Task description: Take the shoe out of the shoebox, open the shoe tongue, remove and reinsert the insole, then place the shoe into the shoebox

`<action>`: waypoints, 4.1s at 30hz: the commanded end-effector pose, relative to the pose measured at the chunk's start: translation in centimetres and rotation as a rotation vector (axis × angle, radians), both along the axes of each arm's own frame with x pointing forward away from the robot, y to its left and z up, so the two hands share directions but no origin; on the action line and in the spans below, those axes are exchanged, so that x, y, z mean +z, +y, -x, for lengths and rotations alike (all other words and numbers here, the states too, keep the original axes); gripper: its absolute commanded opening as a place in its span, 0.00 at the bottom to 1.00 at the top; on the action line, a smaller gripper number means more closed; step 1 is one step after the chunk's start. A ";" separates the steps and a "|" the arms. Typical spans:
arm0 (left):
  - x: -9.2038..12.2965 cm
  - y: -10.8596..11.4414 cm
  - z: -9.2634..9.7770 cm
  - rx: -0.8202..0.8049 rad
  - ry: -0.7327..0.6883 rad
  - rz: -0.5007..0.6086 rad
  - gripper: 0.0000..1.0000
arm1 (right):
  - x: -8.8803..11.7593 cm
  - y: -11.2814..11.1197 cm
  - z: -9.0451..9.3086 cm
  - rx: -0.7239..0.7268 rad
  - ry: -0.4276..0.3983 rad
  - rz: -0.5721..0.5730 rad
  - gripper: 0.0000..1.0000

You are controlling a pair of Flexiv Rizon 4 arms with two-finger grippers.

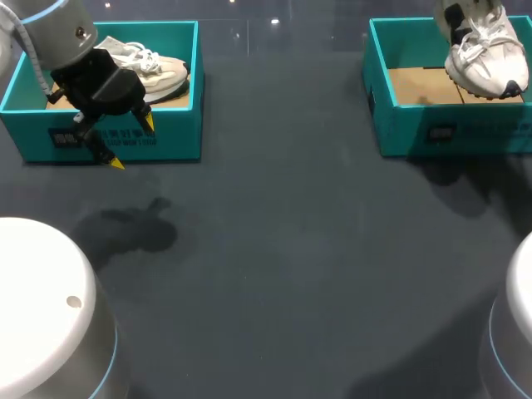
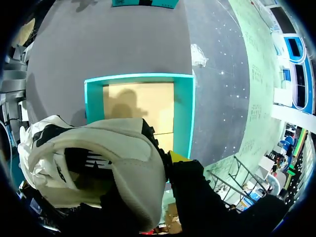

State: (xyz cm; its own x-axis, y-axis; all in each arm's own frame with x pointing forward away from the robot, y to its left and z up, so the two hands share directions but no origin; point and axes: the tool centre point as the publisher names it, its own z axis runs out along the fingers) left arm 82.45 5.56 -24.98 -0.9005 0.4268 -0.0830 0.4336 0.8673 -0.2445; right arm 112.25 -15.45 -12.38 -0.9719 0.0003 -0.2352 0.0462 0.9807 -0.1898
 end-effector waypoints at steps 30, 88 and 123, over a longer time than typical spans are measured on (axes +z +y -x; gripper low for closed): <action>0.0 0.0 0.0 -0.001 0.000 -0.002 1.00 | -0.7 -8.8 -5.3 0.043 -0.071 0.005 0.00; 0.0 0.0 0.0 -0.001 0.000 -0.002 1.00 | -5.2 -18.3 5.0 -1.418 -0.312 -0.210 0.00; 0.0 0.0 0.0 -0.001 0.000 -0.002 1.00 | -12.5 -20.2 6.8 -1.622 -0.363 -0.320 0.00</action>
